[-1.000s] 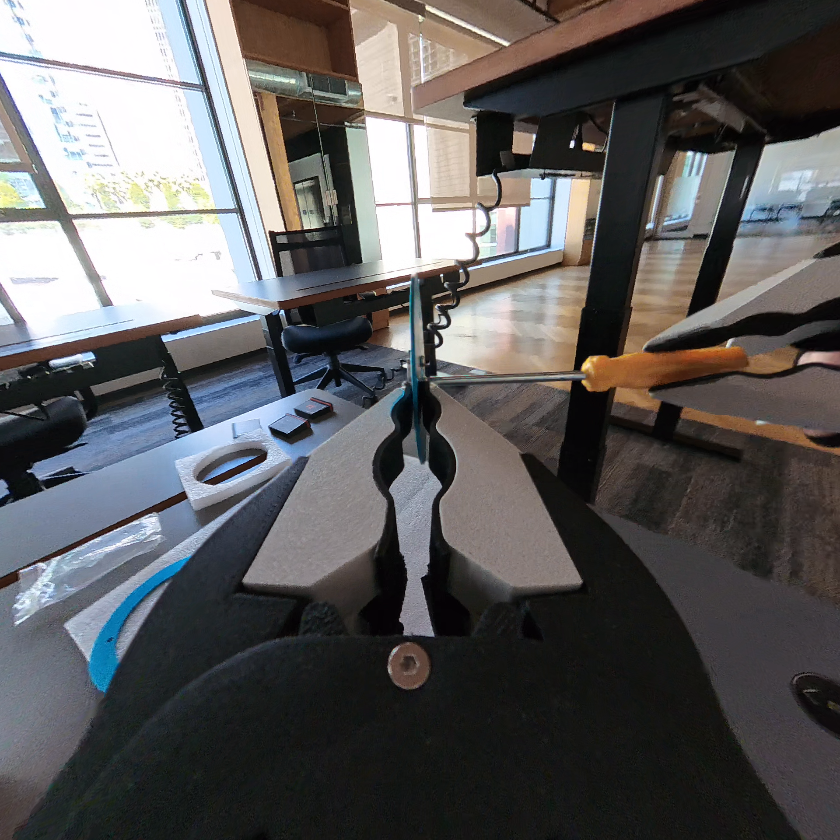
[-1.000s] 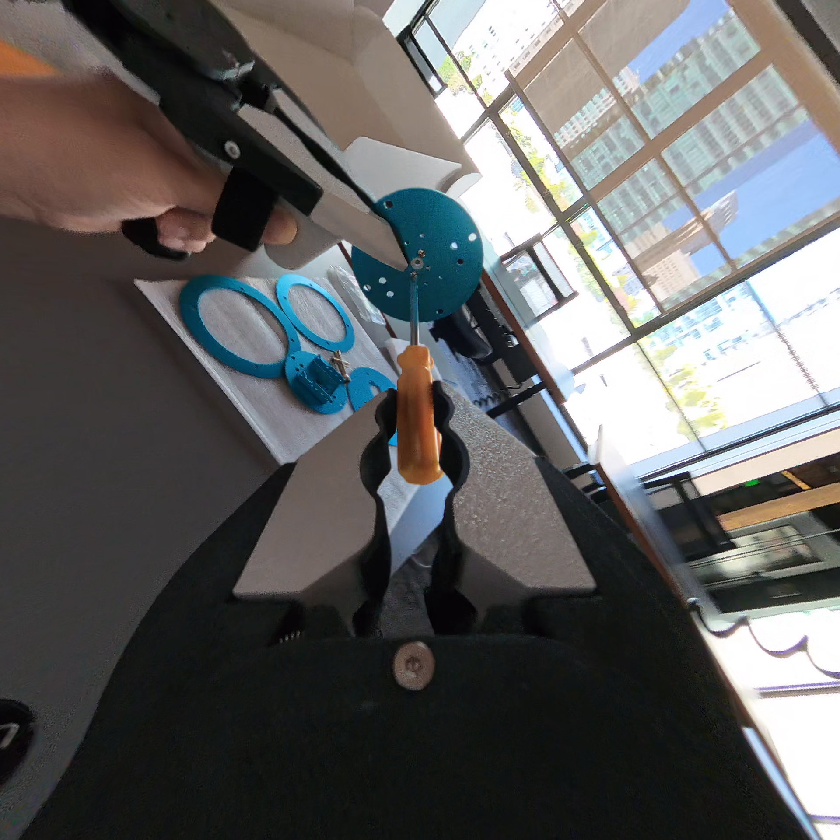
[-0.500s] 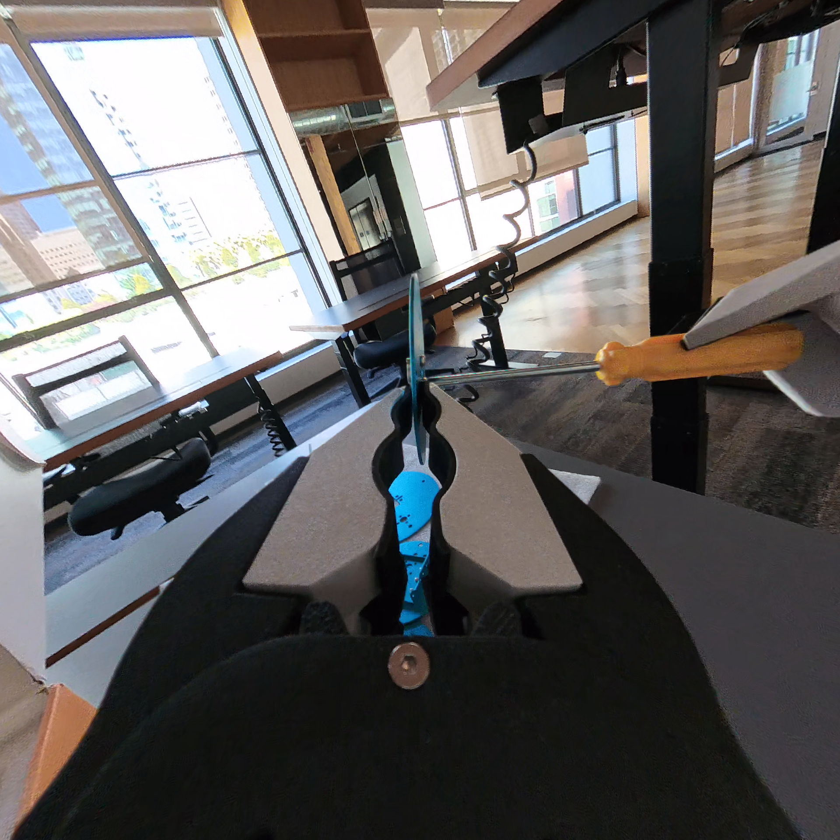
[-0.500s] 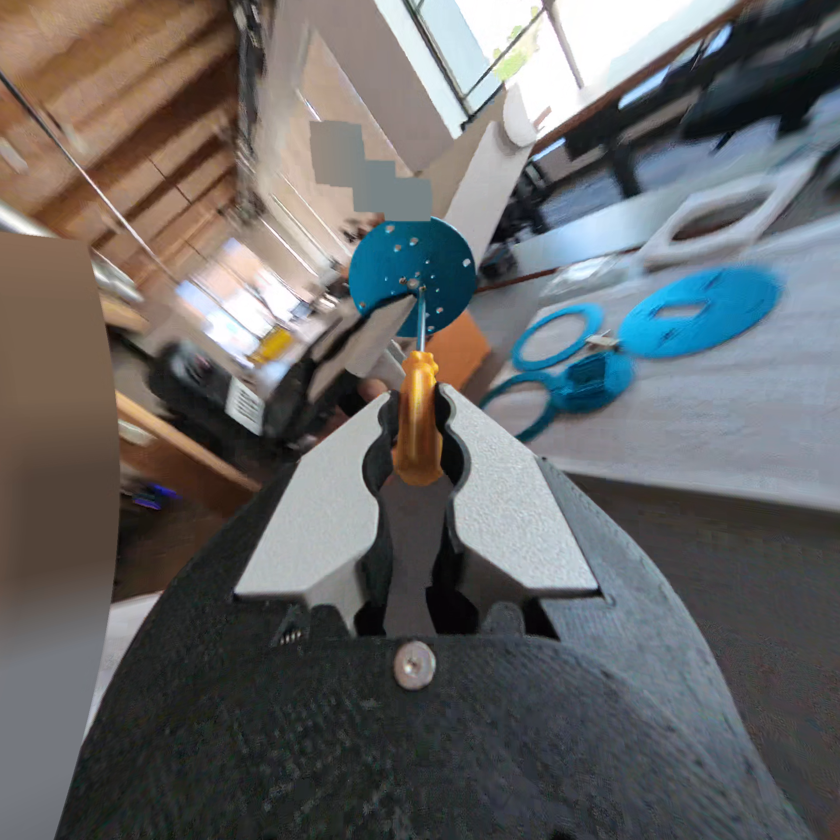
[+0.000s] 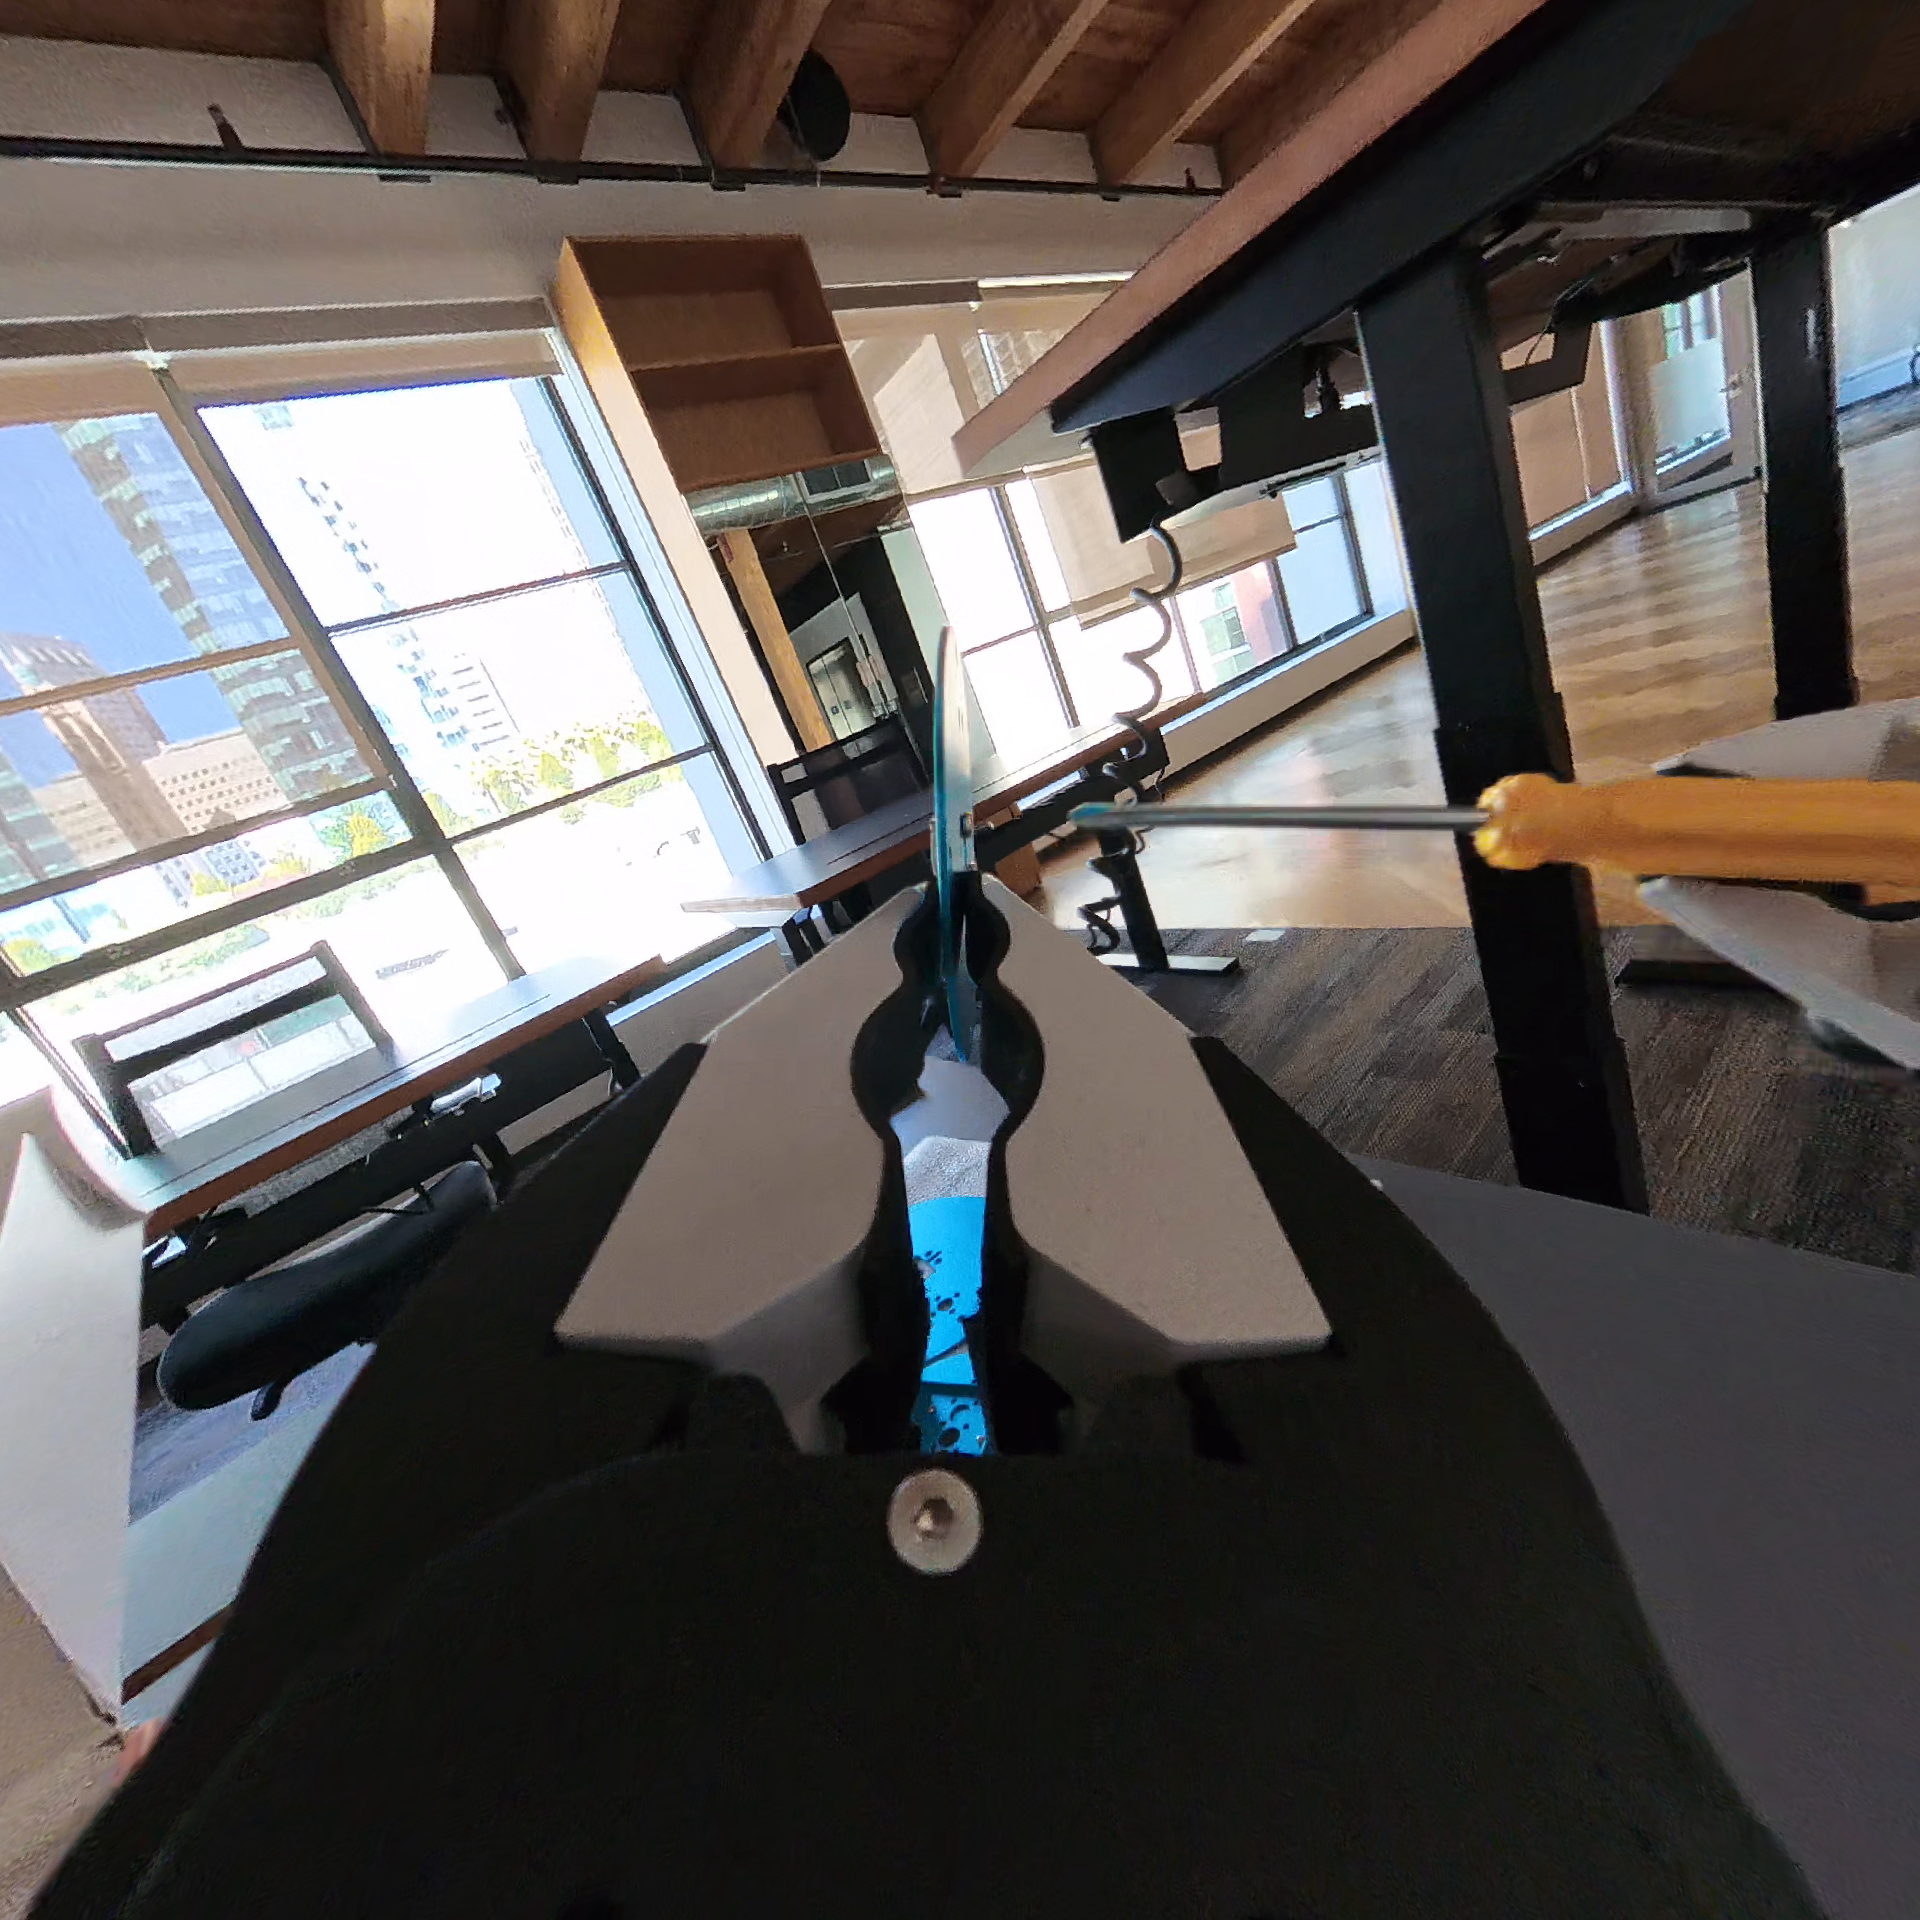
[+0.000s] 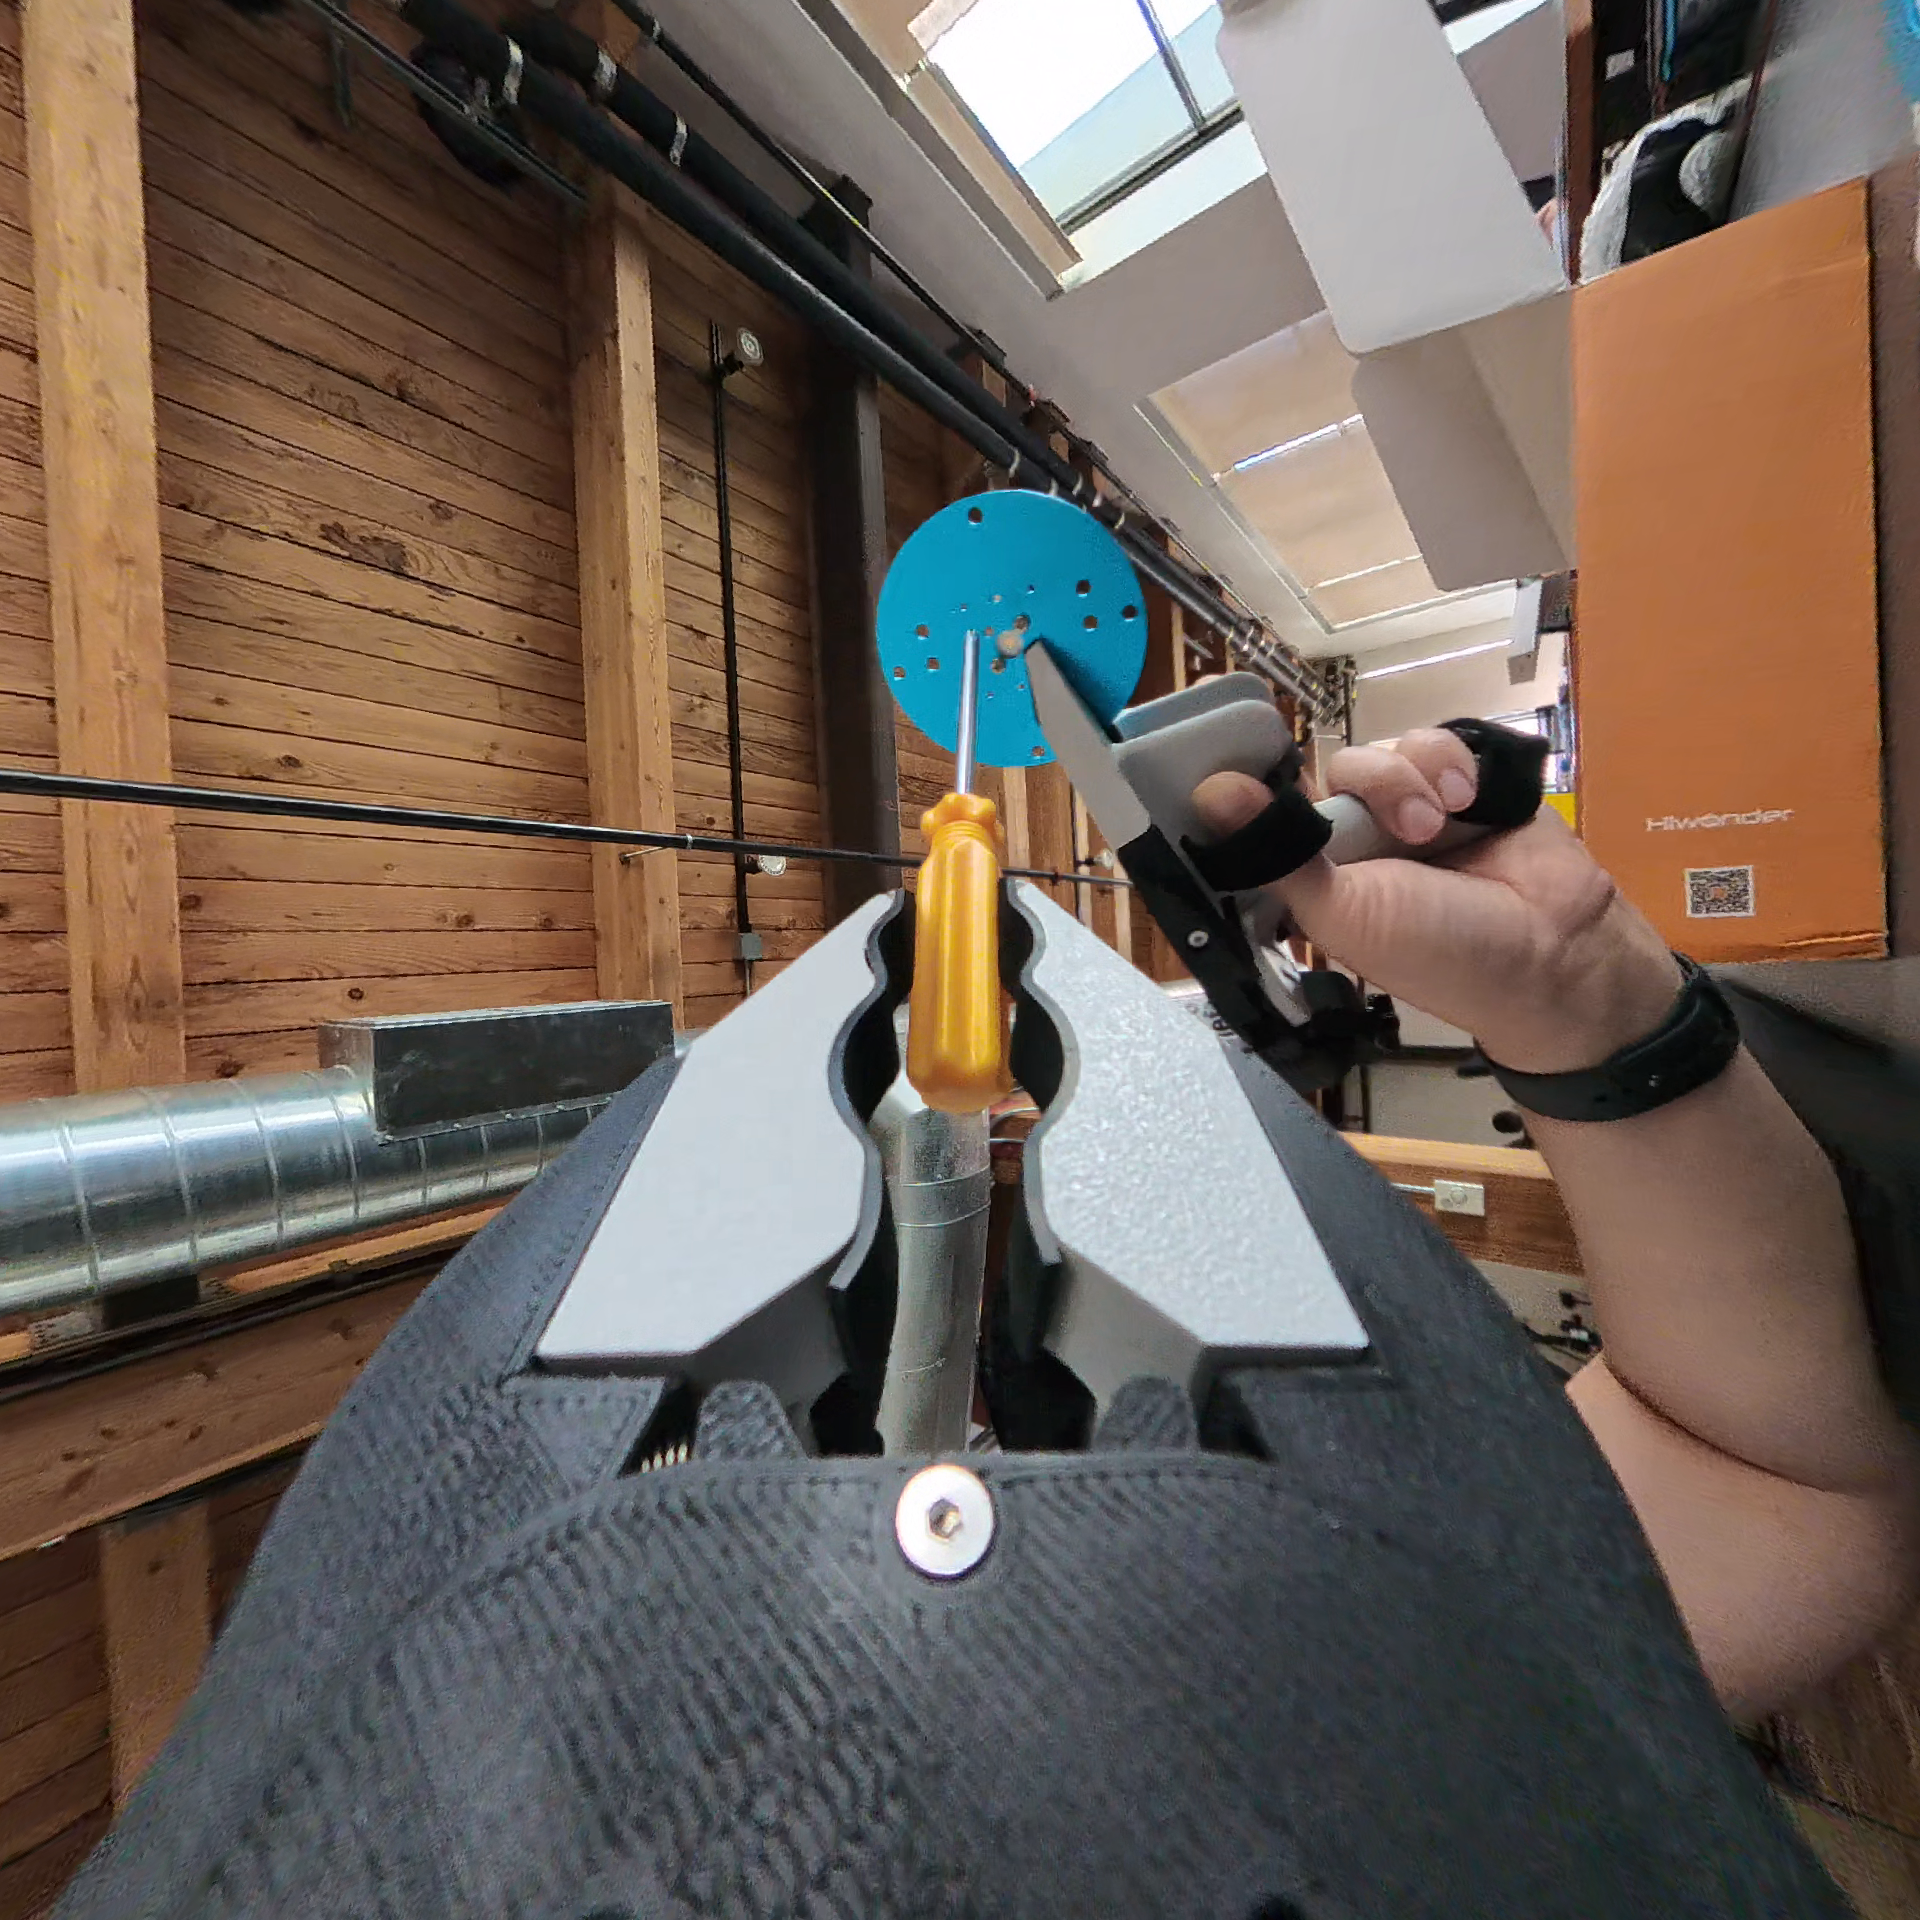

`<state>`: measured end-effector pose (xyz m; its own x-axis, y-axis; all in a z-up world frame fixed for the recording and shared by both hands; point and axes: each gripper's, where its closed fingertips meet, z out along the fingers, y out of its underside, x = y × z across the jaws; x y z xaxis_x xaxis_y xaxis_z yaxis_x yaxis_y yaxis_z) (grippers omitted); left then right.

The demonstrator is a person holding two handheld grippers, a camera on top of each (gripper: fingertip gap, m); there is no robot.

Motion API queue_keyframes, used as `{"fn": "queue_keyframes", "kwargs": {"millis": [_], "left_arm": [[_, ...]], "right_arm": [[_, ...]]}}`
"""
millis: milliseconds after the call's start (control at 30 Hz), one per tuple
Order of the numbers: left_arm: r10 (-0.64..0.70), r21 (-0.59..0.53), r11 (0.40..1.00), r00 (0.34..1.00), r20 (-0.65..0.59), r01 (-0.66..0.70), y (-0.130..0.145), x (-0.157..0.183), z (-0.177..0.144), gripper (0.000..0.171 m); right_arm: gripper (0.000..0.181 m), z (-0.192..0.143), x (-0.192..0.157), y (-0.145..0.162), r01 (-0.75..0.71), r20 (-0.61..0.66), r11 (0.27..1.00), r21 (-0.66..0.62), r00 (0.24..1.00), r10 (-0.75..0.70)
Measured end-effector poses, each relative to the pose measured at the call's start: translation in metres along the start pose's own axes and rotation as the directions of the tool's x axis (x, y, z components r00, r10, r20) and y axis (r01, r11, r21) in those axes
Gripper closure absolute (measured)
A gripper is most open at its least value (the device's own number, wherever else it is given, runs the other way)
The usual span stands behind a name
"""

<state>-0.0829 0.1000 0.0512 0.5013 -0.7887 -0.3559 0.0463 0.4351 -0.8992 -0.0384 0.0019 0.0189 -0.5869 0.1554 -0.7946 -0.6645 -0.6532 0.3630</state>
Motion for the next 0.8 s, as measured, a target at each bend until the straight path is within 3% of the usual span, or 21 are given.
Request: {"fn": "queue_keyframes", "kwargs": {"millis": [67,133,200,233,267,333,400,433,500,567,667,800], "left_arm": [[-0.082,-0.002,0.997,0.997,-0.005,0.082,0.004,-0.009,-0.001,0.17],[-0.212,-0.005,0.977,0.977,-0.034,0.212,0.007,-0.015,-0.001,0.17],[-0.29,-0.015,0.957,0.956,-0.037,0.289,0.012,-0.022,-0.002,0.17],[-0.327,-0.018,0.945,0.944,-0.04,0.327,0.014,-0.025,-0.002,0.17],[-0.366,-0.015,0.93,0.929,-0.047,0.366,0.013,-0.027,-0.003,0.17],[-0.44,-0.016,0.898,0.896,-0.069,0.44,0.011,-0.029,-0.004,0.17],[-0.474,-0.014,0.88,0.877,-0.078,0.474,0.007,-0.03,-0.007,0.17],[-0.473,-0.015,0.881,0.878,-0.072,0.473,0.007,-0.031,-0.008,0.17],[-0.441,-0.016,0.897,0.896,-0.05,0.441,0.007,-0.035,-0.009,0.17],[-0.408,-0.028,0.913,0.912,-0.039,0.407,0.007,-0.038,-0.004,0.17],[-0.382,-0.052,0.923,0.924,-0.008,0.382,0.002,-0.047,0.008,0.17],[-0.482,-0.148,0.868,0.876,-0.015,0.475,-0.027,-0.045,0.027,0.17]], "right_arm": [[0.166,-0.003,-0.003,0.001,0.05,-0.015,0.999,-0.004,0.999,-0.05],[0.166,-0.006,0.002,0.002,0.216,-0.091,0.975,-0.046,0.971,-0.22],[0.167,-0.012,0.006,-0.004,0.464,-0.181,0.877,-0.122,0.859,-0.479],[0.167,-0.016,0.009,-0.01,0.591,-0.233,0.789,-0.172,0.753,-0.615],[0.167,-0.018,0.009,-0.013,0.717,-0.256,0.652,-0.245,0.601,-0.757],[0.167,-0.023,0.008,-0.024,0.876,-0.262,0.265,-0.402,0.167,-0.95],[0.167,-0.023,0.001,-0.028,0.861,-0.167,-0.152,-0.486,-0.262,-0.95],[0.167,-0.023,0.002,-0.03,0.806,-0.129,-0.299,-0.511,-0.415,-0.9],[0.167,-0.022,0.016,-0.029,0.682,-0.027,-0.485,-0.548,-0.594,-0.804],[0.167,-0.021,0.033,-0.032,0.601,0.037,-0.557,-0.572,-0.66,-0.75],[0.167,-0.012,0.042,-0.042,0.57,0.038,-0.519,-0.638,-0.649,-0.76],[0.167,0.016,-0.012,-0.026,0.568,0.016,-0.47,-0.676,-0.626,-0.779]]}}
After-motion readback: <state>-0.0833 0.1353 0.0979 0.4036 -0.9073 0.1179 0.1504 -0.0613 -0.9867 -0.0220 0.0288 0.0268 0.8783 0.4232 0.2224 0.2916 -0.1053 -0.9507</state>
